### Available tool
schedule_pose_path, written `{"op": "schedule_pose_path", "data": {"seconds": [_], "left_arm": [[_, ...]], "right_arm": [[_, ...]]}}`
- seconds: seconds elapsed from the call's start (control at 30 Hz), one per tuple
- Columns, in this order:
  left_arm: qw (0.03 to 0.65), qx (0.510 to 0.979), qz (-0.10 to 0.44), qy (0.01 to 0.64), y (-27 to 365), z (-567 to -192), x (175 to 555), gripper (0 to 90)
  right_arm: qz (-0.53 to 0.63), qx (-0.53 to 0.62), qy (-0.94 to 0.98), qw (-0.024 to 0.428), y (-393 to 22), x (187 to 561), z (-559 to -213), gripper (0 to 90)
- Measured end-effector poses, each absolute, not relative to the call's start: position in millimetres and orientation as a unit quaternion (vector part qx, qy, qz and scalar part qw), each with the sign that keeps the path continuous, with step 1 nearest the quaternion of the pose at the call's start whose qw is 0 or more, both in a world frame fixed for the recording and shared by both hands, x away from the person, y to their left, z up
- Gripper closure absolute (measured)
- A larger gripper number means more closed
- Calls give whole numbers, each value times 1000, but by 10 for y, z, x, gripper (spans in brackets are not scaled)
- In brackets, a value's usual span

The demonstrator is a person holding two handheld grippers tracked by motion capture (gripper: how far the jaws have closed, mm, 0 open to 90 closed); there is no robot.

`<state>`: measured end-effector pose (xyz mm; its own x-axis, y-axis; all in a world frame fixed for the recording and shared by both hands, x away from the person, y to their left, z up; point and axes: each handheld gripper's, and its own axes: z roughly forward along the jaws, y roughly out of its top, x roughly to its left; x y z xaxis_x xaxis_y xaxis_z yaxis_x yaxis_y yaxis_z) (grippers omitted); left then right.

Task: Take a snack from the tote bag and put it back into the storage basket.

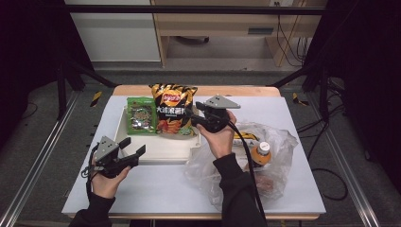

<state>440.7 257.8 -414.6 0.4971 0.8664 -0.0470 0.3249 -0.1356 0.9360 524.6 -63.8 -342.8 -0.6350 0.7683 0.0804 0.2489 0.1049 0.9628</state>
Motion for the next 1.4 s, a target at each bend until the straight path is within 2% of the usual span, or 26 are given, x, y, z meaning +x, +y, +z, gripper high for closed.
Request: {"op": "schedule_pose_path", "data": {"seconds": [0.17,0.53,0.6,0.97,1.17,1.4], "left_arm": [[504,706,267,419,2548,-4138,4396,330],[504,713,265,409,2446,-4125,4365,330],[505,714,264,406,2422,-4122,4356,330],[510,733,248,377,2179,-4126,4293,332],[513,745,235,355,1962,-4124,4233,334],[517,759,222,327,1641,-4089,4195,347]], "right_arm": [[563,355,706,242,-856,4993,-3268,431],[586,371,683,232,-1588,4483,-3187,434],[586,370,678,246,-1716,4388,-3204,432],[570,396,675,250,-2321,3944,-3531,389],[554,412,680,247,-2483,3795,-3751,340],[522,430,697,239,-2581,3750,-4039,350]]}}
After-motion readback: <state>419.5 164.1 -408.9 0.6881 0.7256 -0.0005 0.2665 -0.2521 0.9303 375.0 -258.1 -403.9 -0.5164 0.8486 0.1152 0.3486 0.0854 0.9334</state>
